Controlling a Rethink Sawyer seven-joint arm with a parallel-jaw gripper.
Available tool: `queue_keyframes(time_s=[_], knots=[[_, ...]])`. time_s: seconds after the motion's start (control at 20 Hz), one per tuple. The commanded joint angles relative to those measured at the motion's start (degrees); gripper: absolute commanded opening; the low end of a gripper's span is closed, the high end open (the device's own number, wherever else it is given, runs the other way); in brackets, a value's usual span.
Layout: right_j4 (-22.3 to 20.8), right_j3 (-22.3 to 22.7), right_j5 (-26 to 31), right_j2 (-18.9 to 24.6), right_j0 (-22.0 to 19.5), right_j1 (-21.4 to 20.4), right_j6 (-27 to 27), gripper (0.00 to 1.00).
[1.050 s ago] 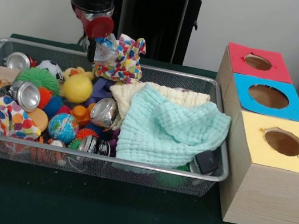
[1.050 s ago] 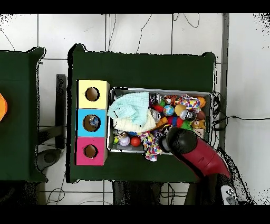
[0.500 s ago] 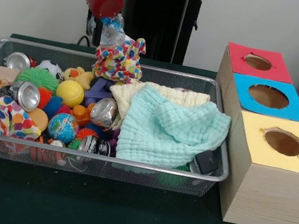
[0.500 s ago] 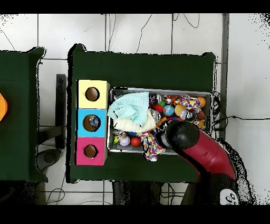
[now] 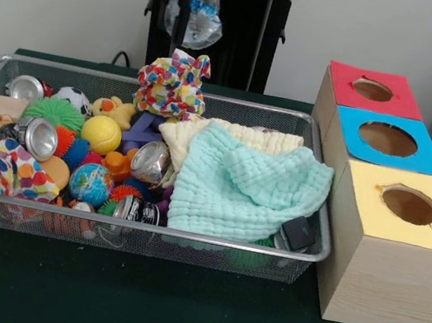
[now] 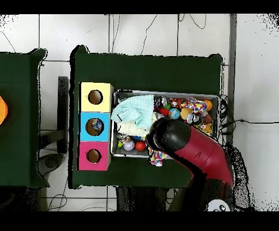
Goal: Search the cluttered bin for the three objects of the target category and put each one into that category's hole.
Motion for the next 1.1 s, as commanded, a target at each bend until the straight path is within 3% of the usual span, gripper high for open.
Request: queue_keyframes(time_s=[0.05, 1.1], knots=[[0.33, -2.51, 7.82, -0.89, 3.59, -0.38, 15.96, 0.00], [6.43, -5.75, 8.67, -5.16, 16.45, 4.92, 29.52, 0.00]])
